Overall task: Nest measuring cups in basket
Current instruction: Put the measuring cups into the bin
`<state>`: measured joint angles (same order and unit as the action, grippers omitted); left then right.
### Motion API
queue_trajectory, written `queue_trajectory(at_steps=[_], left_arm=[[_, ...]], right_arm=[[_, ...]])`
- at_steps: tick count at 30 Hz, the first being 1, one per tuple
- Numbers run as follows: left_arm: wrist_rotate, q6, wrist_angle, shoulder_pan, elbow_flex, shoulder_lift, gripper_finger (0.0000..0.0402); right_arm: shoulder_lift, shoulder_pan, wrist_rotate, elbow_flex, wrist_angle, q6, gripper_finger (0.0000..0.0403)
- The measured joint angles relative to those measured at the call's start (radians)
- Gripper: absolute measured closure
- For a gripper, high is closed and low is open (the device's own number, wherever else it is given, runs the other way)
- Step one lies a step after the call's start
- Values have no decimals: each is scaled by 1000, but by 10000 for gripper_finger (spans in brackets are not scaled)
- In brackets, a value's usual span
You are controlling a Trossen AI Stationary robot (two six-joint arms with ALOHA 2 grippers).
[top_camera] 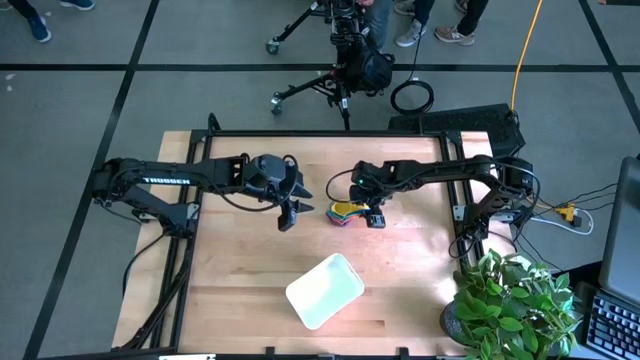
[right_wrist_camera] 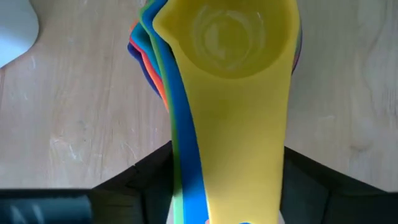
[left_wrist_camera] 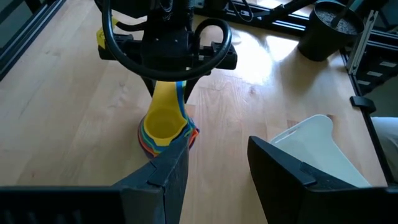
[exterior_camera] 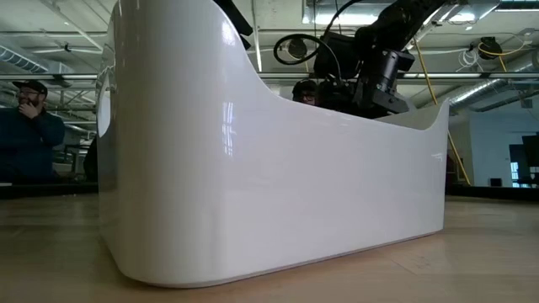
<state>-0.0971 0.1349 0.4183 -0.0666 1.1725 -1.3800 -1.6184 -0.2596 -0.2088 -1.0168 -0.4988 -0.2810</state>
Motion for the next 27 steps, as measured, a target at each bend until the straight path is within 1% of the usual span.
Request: queue_trajectory(at_steps=[7, 11, 13, 15, 23, 25, 27], left_arm=[[0, 0, 0, 0, 0, 0, 234], [0, 0, 0, 0, 0, 0, 234], [0, 0, 1, 0, 0, 0, 234], [0, 0, 2, 0, 0, 0, 234], [-1, 0, 6, 0, 0, 0, 234], [-2, -2, 6, 0, 0, 0, 234], [-3, -2, 6, 0, 0, 0, 234]], right_arm=[[0, 0, 2, 0, -4, 0, 219], [0, 0, 1, 0, -8, 0, 221], [0, 0, 0, 0, -21, -8, 208], [0, 0, 0, 0, -39, -20, 185], [0, -2, 4, 0, -97, -15, 73], [0, -2, 7, 0, -104, -13, 55], [0, -2, 27, -4, -115, -12, 48]])
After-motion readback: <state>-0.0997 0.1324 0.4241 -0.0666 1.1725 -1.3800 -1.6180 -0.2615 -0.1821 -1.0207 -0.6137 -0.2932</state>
